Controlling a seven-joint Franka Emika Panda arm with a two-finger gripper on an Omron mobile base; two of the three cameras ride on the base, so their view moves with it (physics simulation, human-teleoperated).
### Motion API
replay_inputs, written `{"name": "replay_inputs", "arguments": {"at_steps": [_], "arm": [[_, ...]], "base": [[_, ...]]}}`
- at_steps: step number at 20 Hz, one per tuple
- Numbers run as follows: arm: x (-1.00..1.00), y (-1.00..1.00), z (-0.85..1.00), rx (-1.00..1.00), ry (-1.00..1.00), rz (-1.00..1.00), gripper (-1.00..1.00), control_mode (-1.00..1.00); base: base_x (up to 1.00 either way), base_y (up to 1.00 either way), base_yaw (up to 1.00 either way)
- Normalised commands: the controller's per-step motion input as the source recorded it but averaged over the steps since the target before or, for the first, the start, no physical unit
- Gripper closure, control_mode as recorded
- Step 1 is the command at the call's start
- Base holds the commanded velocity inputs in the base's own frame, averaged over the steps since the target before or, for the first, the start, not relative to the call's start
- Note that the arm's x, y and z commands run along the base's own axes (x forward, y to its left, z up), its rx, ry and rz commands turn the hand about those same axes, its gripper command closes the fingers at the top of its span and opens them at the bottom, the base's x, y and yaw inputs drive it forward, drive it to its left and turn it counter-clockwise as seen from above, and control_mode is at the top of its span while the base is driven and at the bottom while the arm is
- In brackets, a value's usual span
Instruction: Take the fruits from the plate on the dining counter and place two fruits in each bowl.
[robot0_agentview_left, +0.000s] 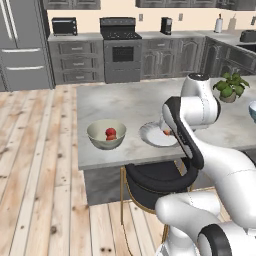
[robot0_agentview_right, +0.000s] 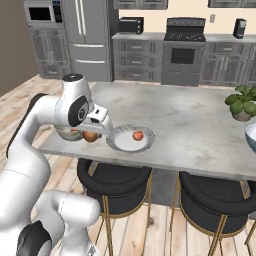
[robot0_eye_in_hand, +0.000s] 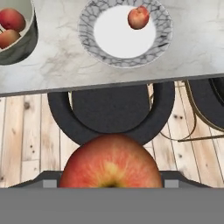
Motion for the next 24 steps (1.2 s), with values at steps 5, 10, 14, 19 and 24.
{"name": "replay_inputs", "arguments": {"at_steps": [5, 10, 14, 19, 24], "arm": [[0.00, 0.00, 0.00, 0.00, 0.00, 0.00, 1.00, 1.00], [0.00, 0.00, 0.00, 0.00, 0.00, 0.00, 1.00, 1.00], [0.00, 0.00, 0.00, 0.00, 0.00, 0.00, 1.00, 1.00], [0.00, 0.00, 0.00, 0.00, 0.00, 0.00, 1.00, 1.00], [0.00, 0.00, 0.00, 0.00, 0.00, 0.00, 1.00, 1.00]], "base": [[-0.38, -0.71, 0.00], [-0.01, -1.00, 0.00], [0.00, -1.00, 0.00], [0.00, -1.00, 0.00], [0.00, -1.00, -0.01]]}}
